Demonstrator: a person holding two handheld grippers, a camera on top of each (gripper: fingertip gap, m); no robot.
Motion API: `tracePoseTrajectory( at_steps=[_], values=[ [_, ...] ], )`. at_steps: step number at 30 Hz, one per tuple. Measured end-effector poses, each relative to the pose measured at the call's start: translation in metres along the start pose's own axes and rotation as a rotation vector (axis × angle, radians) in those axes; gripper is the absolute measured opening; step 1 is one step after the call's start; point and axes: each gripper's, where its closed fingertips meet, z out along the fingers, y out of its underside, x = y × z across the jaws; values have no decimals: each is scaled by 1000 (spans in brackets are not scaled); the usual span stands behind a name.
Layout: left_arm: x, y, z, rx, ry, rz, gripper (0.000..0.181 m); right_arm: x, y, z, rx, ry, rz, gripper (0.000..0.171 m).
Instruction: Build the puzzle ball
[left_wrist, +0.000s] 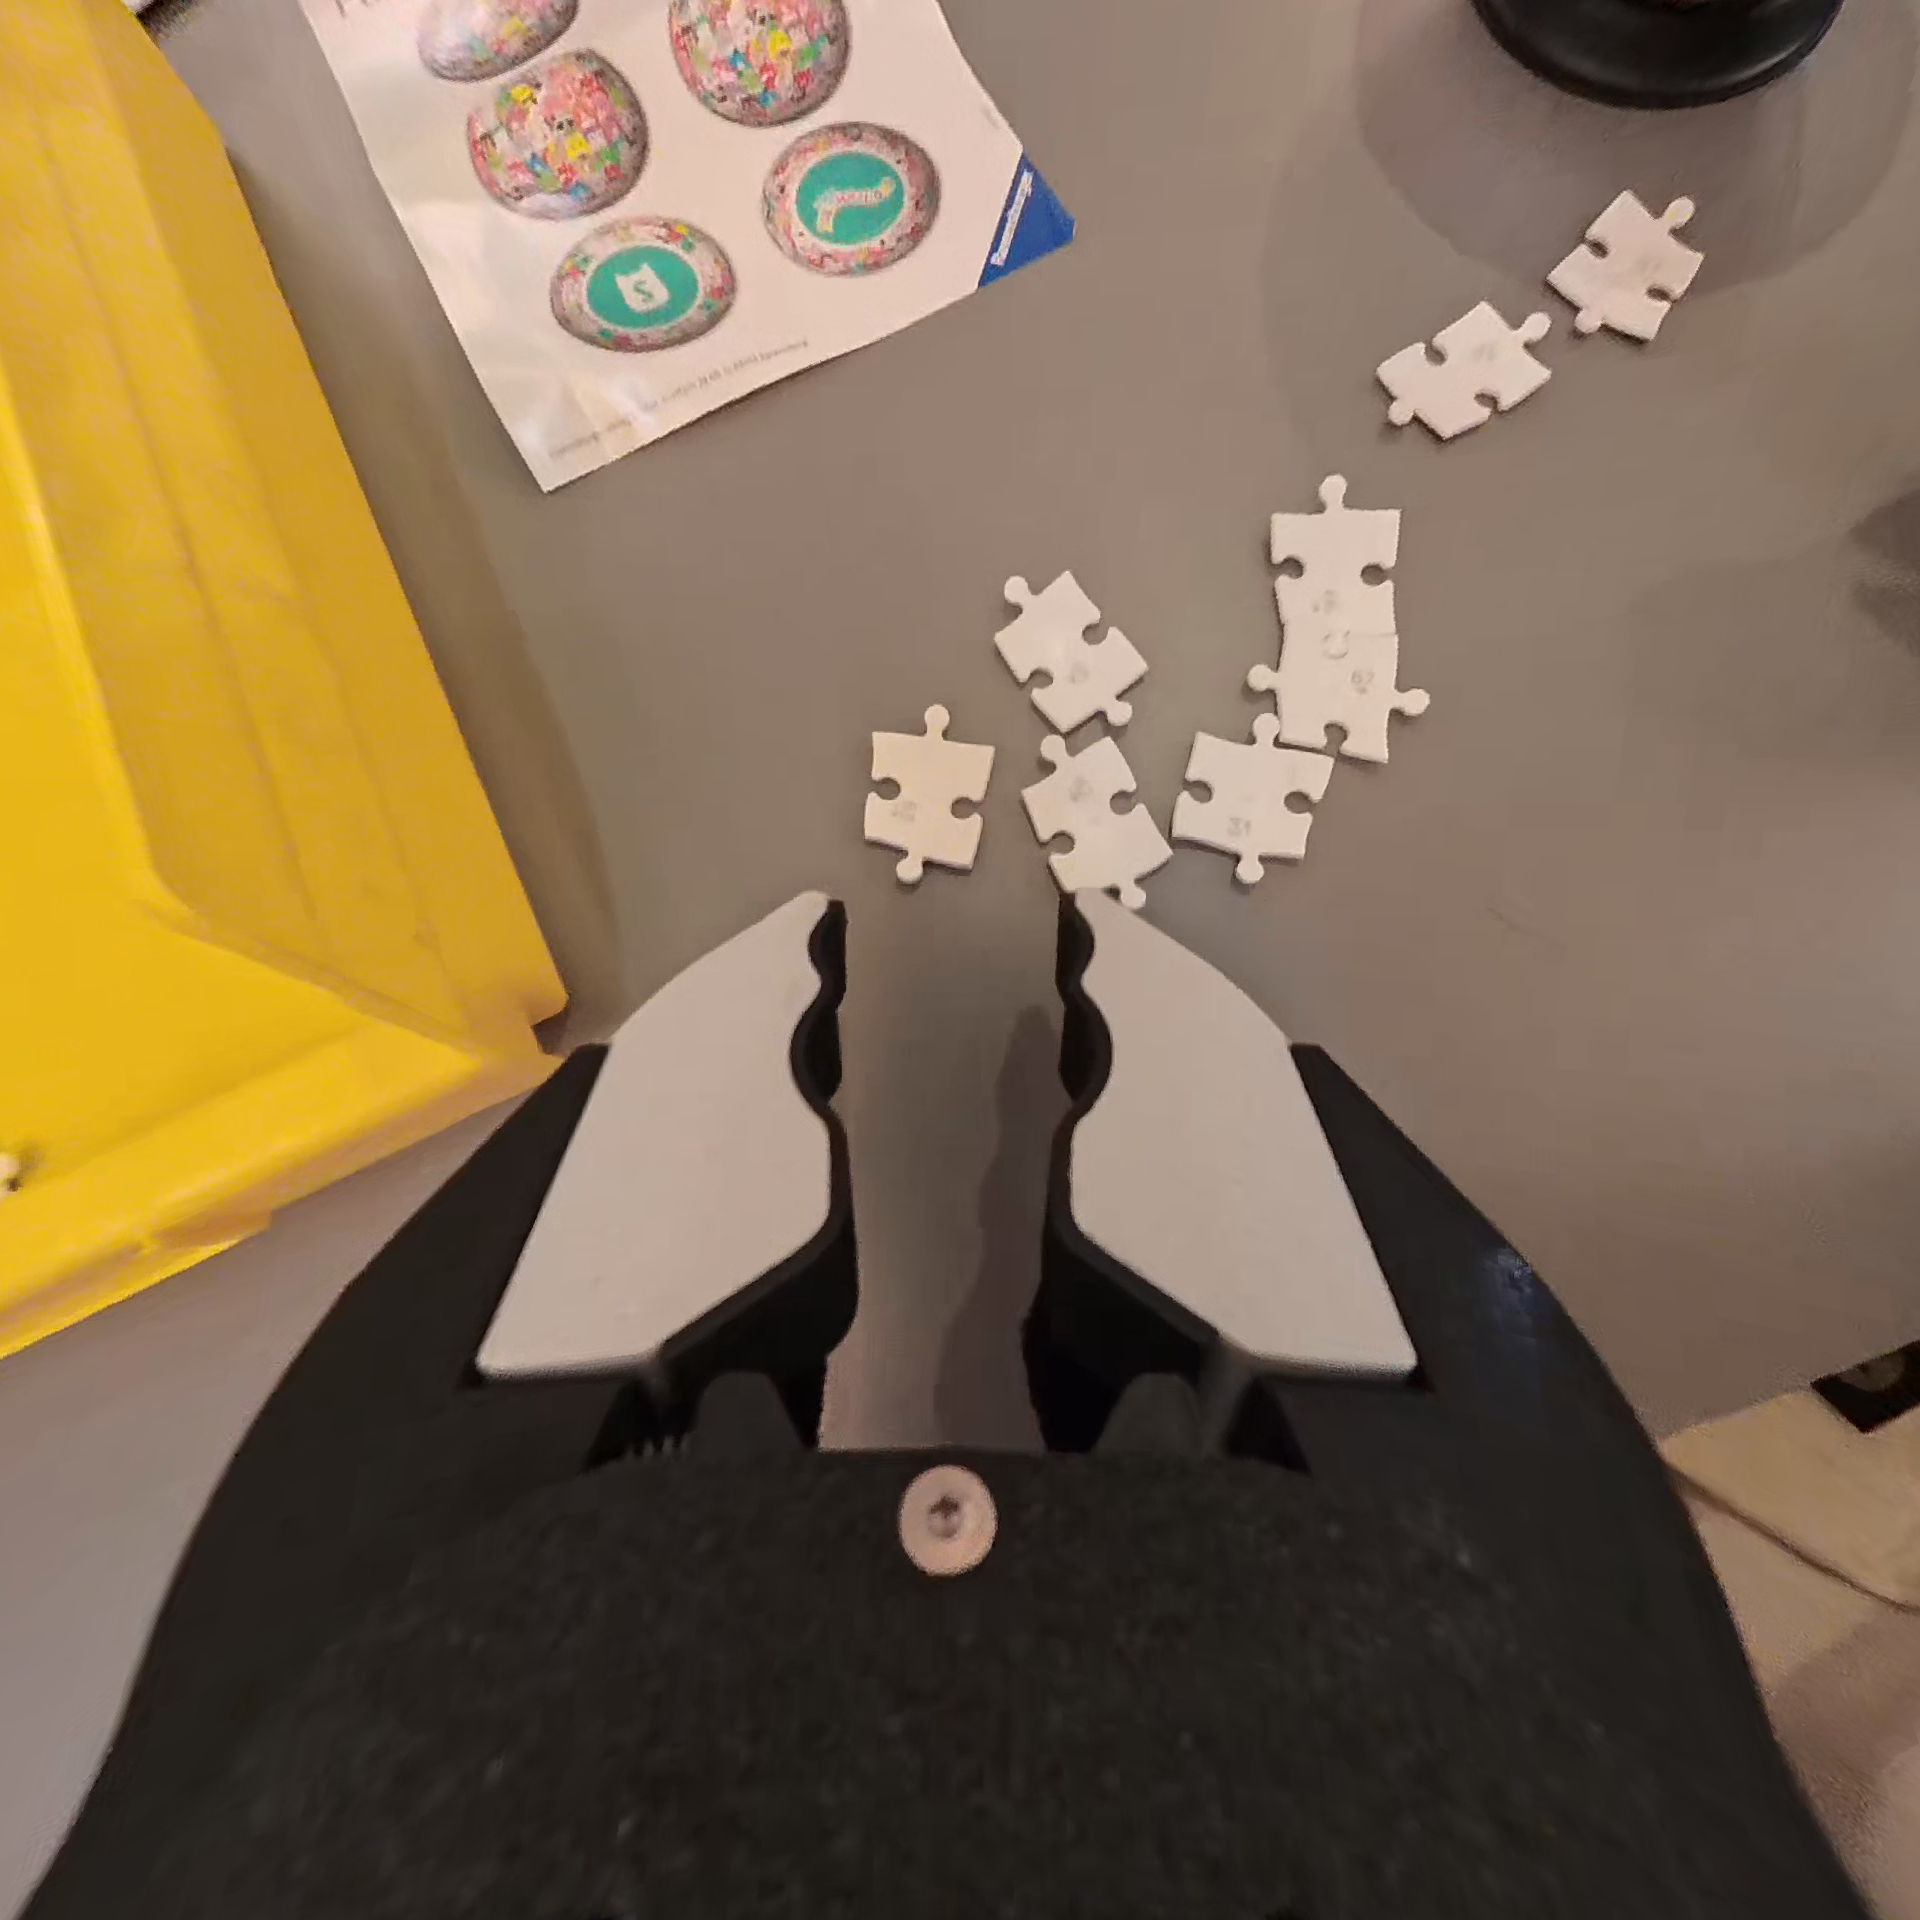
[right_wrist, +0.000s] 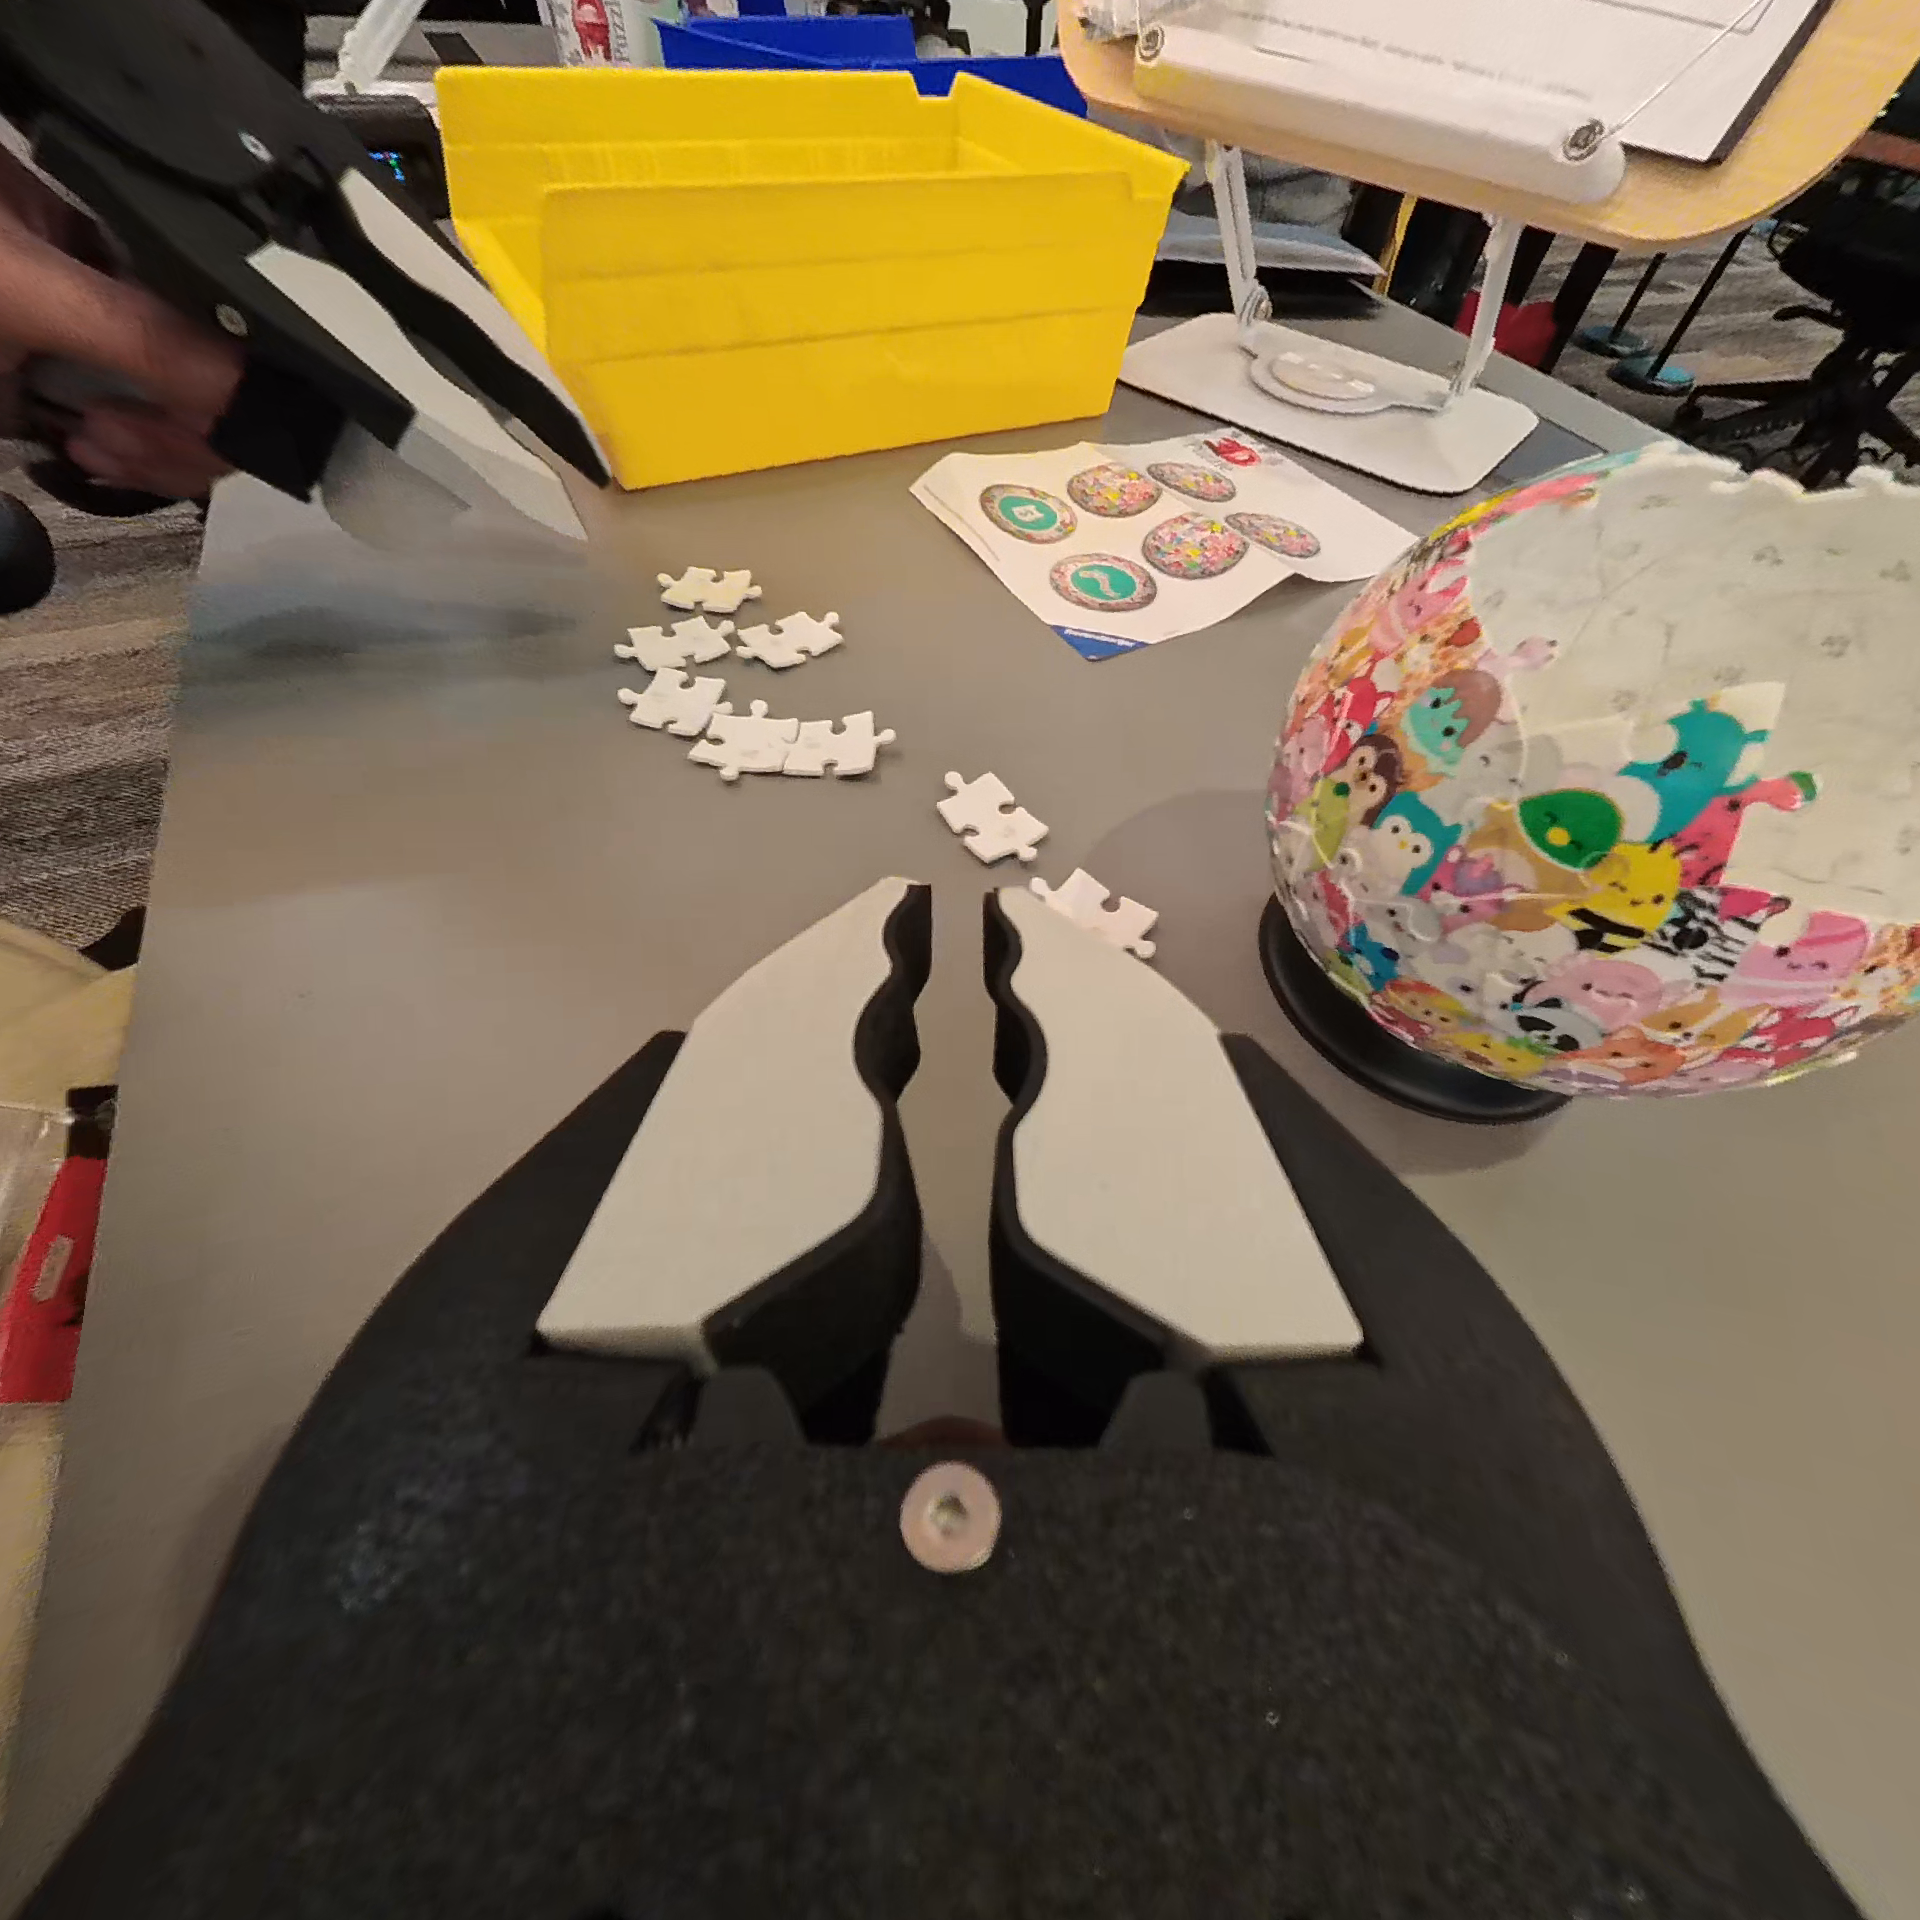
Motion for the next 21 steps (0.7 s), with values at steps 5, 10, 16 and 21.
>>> tracePoseTrajectory(
  at_steps=[5,10,16,21],
  values=[
    [-10,2,13,35,22,2,38,-3,0,-3,-12,1,-13,9],
    [-12,-5,17,53,60,22,39,-5,2,-3,-46,13,-53,9],
    [-11,-3,26,31,33,79,42,-5,3,-6,-50,33,-69,8],
    [-17,4,34,-24,3,74,45,-5,5,-4,-55,27,-67,8]
  ],
)
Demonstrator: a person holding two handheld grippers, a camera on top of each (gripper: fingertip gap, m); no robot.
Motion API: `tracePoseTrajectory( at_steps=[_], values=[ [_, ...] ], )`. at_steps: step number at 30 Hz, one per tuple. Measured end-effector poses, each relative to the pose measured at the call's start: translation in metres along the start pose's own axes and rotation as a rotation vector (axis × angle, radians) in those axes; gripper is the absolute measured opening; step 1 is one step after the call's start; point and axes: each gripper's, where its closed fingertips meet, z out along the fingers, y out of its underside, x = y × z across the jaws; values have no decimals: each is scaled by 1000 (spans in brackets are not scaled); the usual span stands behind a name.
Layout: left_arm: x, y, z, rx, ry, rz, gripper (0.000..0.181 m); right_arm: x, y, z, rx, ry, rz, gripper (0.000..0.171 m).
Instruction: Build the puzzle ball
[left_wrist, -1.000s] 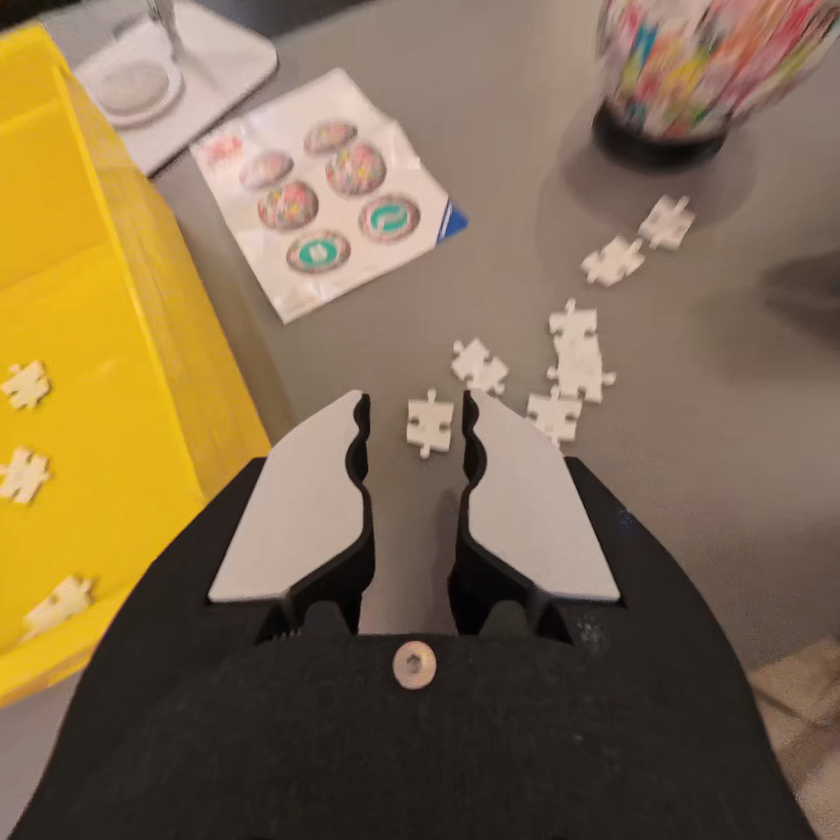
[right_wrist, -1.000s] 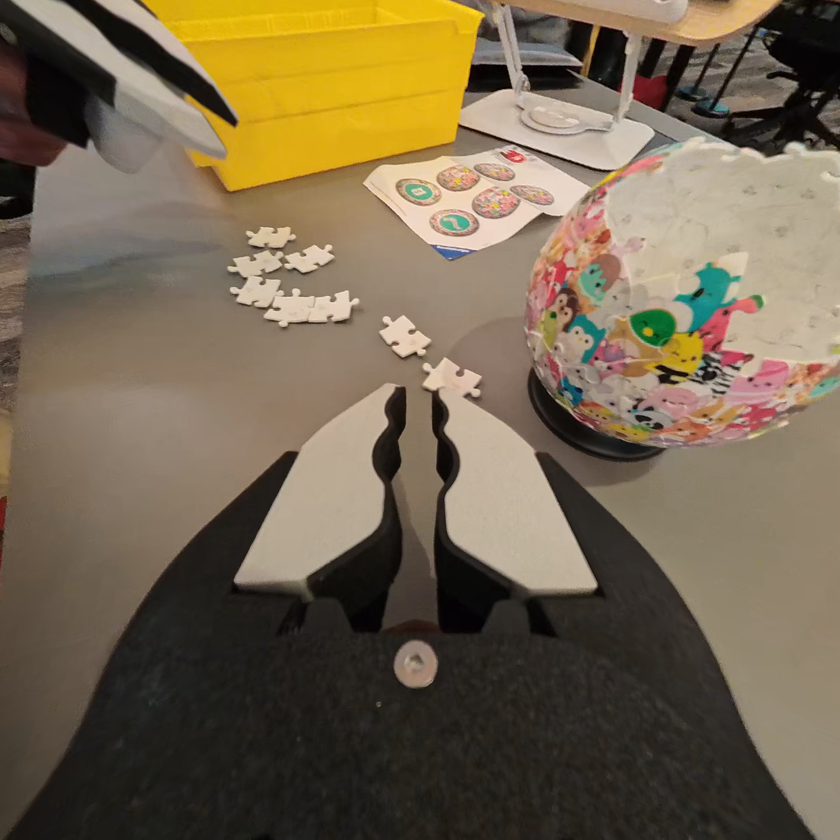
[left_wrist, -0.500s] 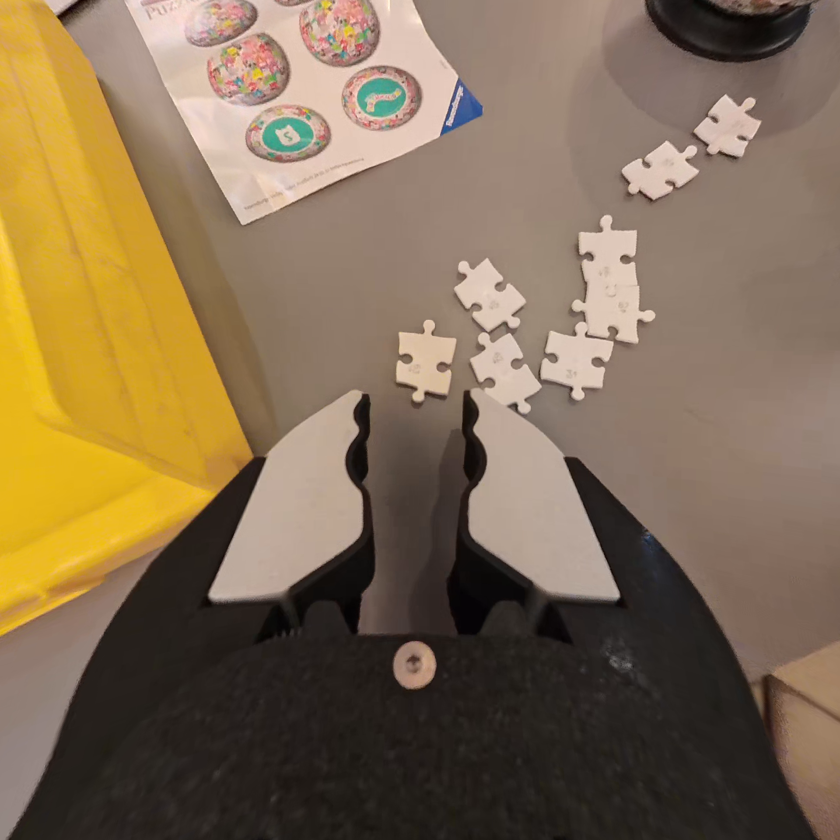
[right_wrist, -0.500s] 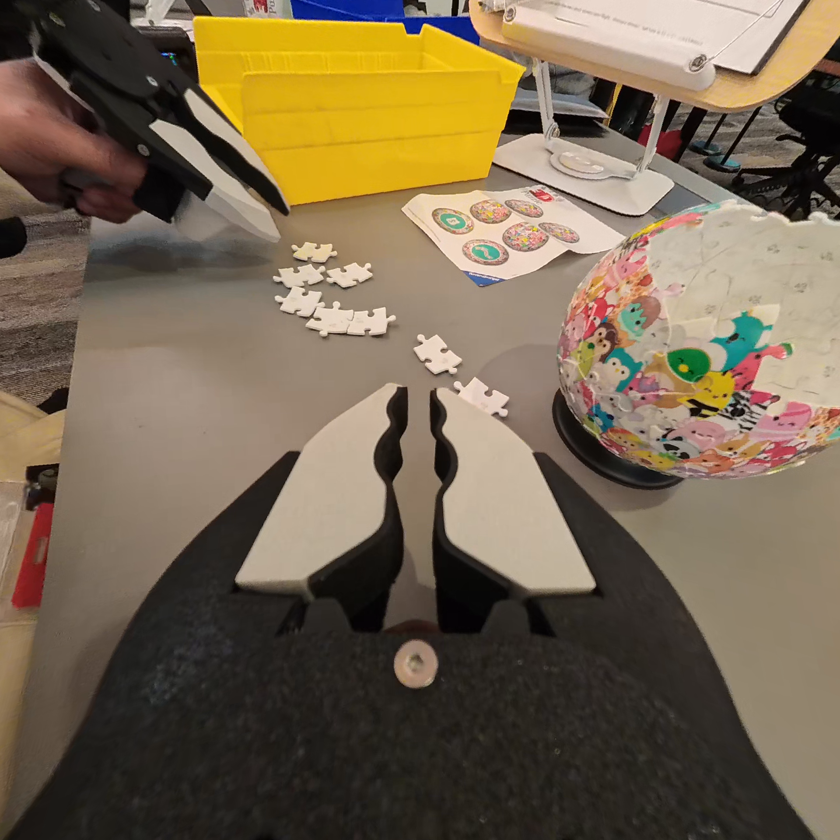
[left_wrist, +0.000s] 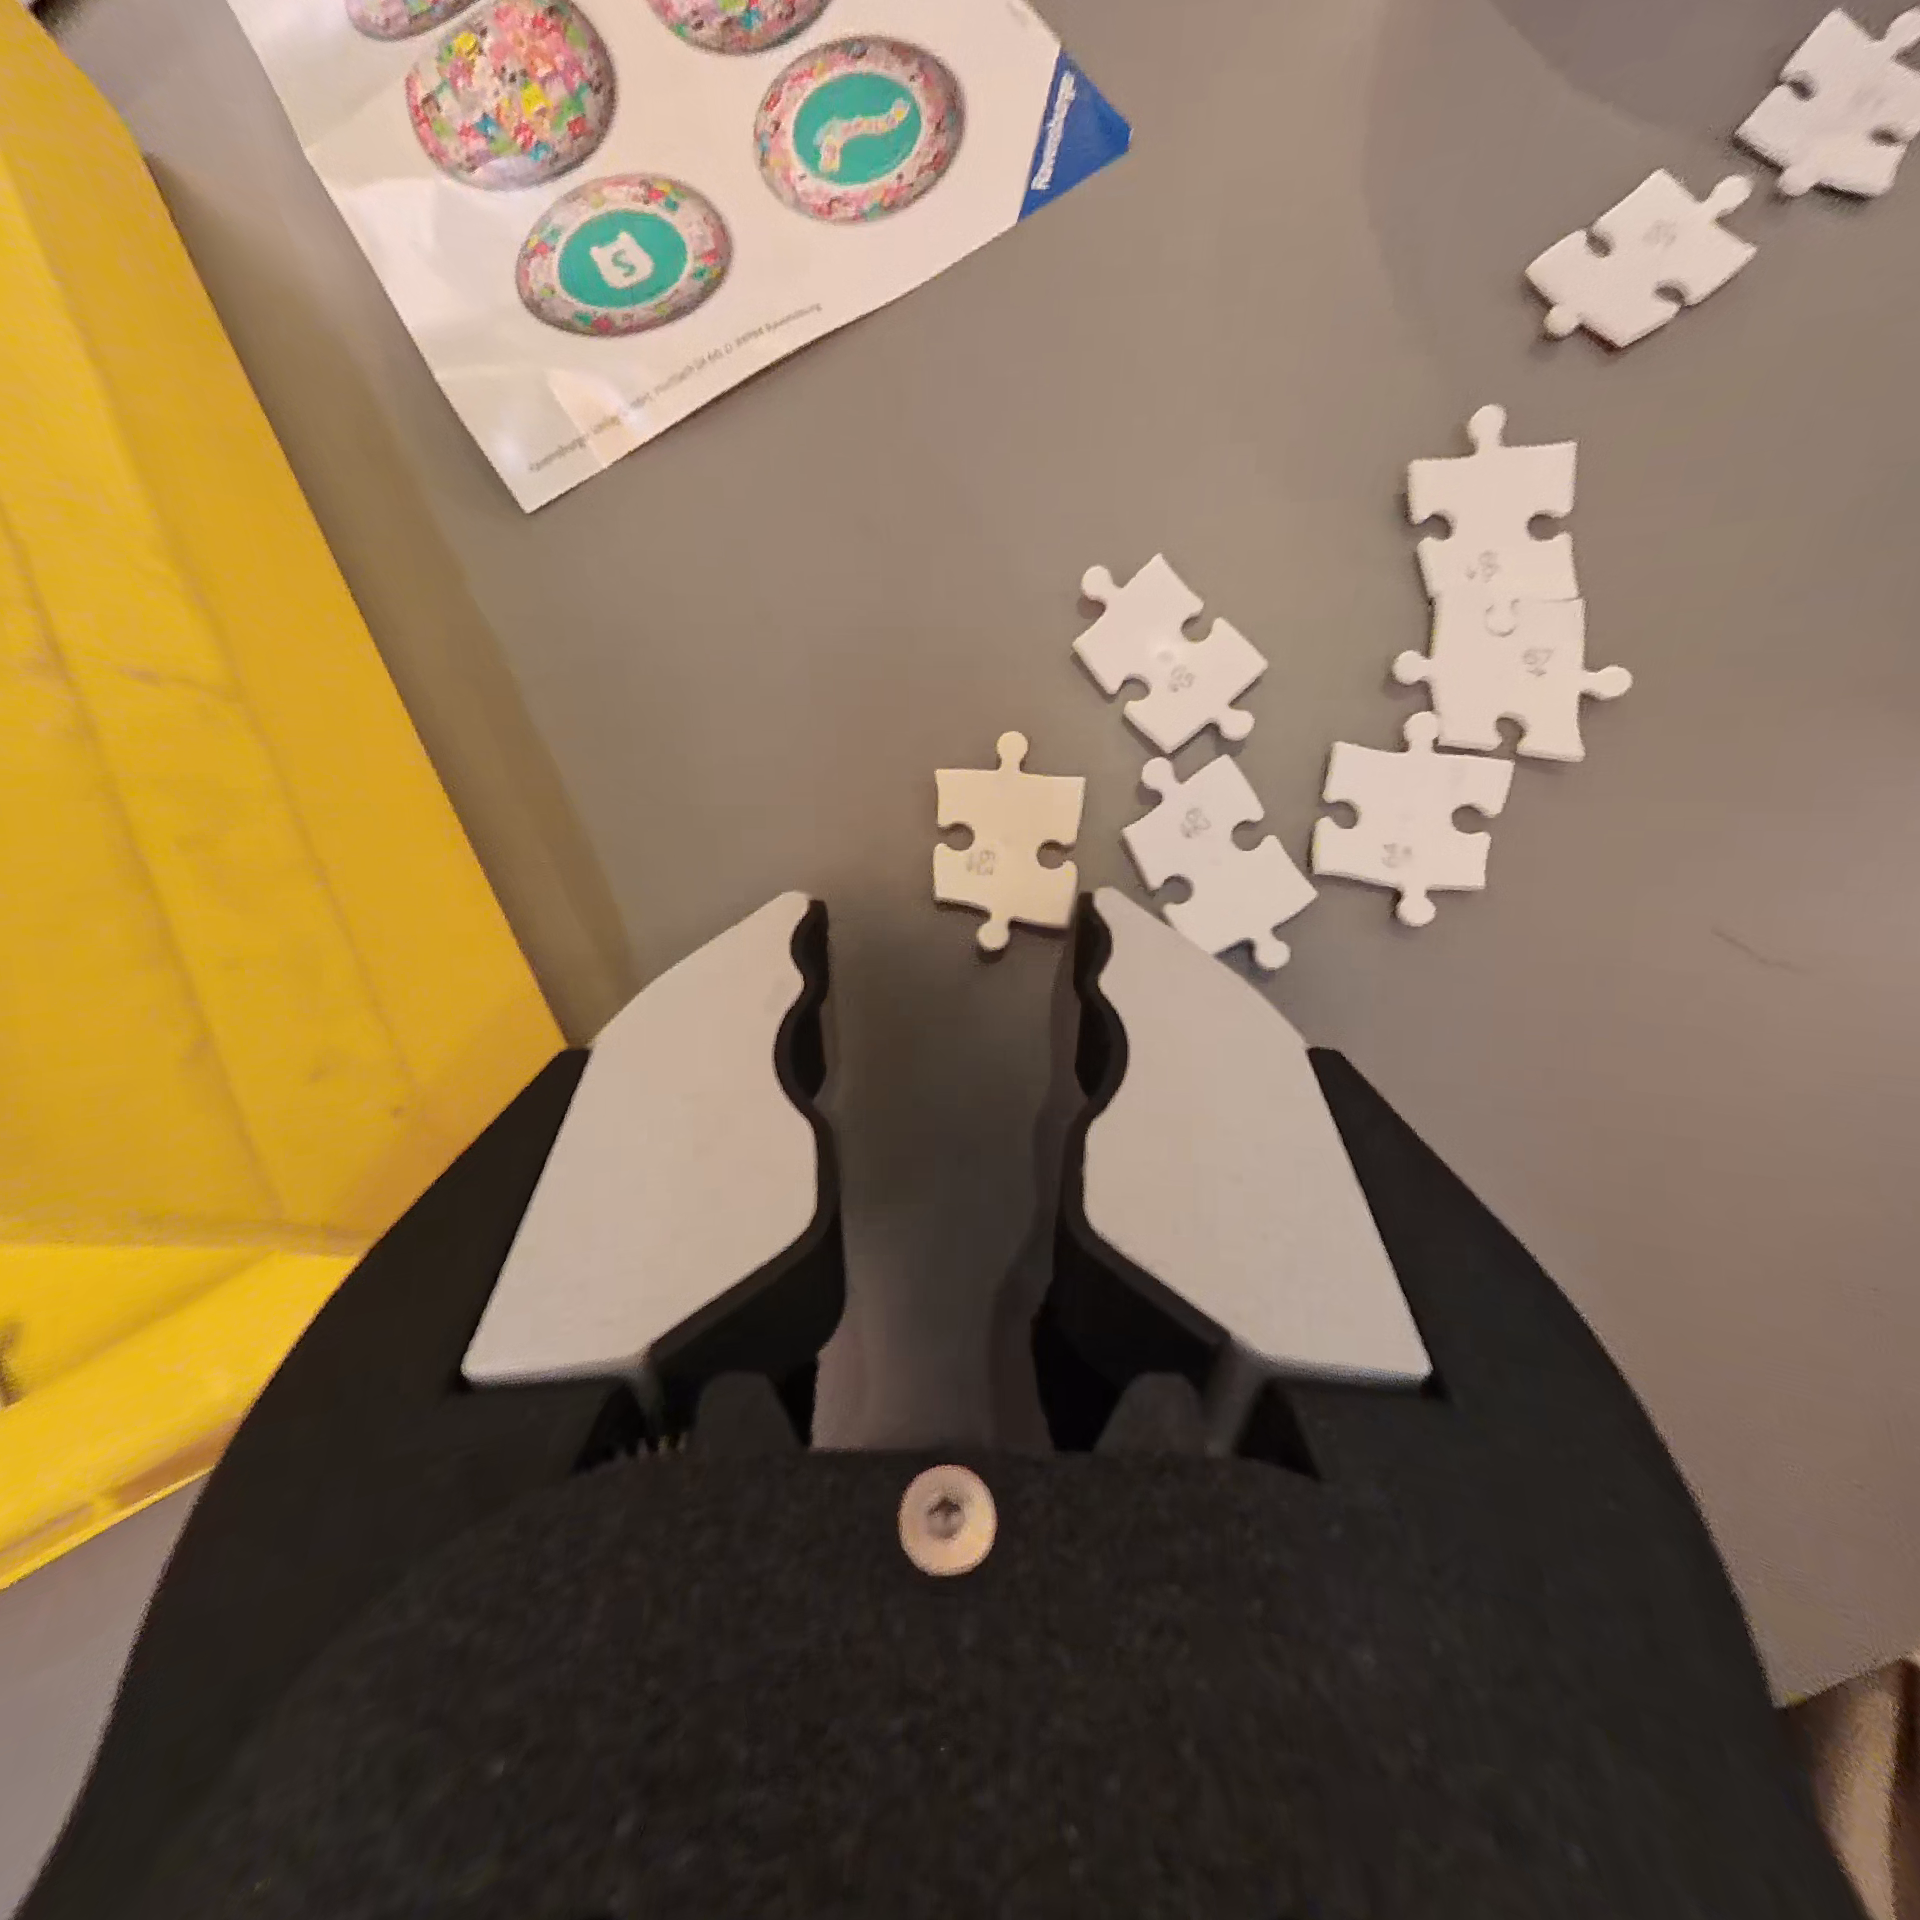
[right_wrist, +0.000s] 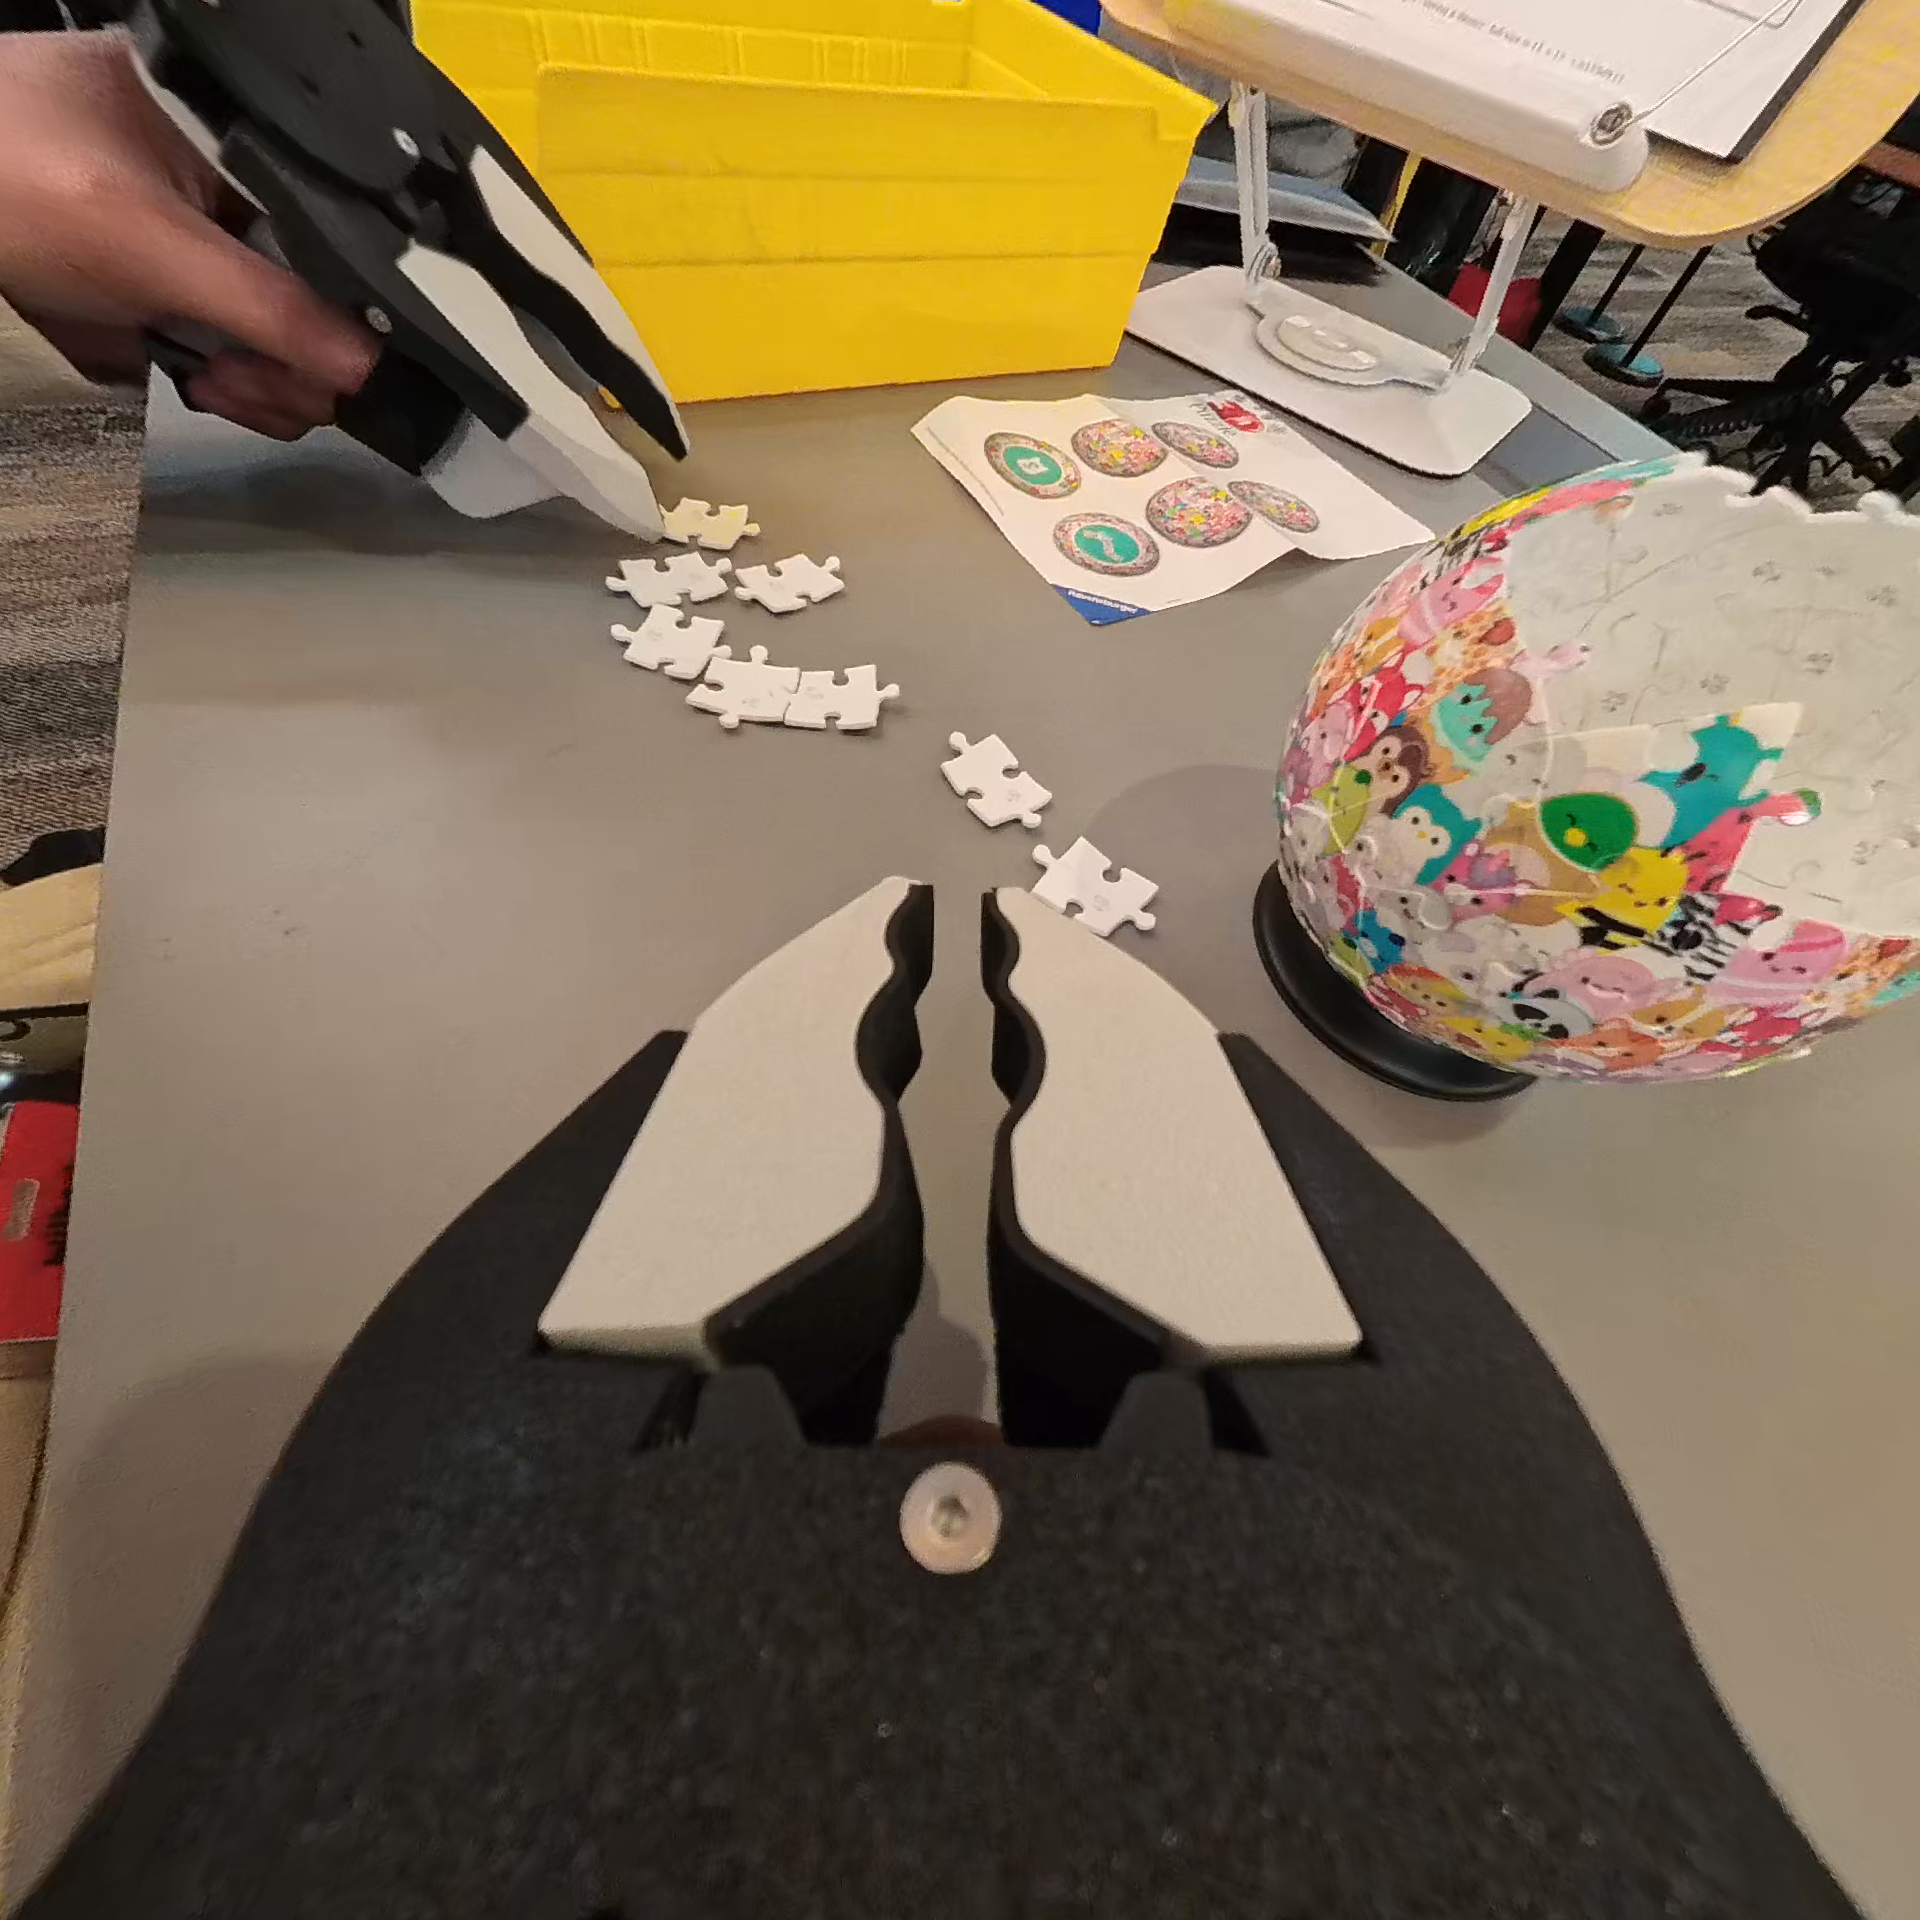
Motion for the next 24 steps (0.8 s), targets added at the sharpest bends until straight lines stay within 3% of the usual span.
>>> tracePoseTrajectory(
  at_steps=[16,24],
  values=[
    [6,-2,4,-3,15,1,41,0,6,4,-28,-7,-6,8],
    [12,-2,4,-7,14,11,28,1,16,7,-99,25,-51,5]
  ],
)
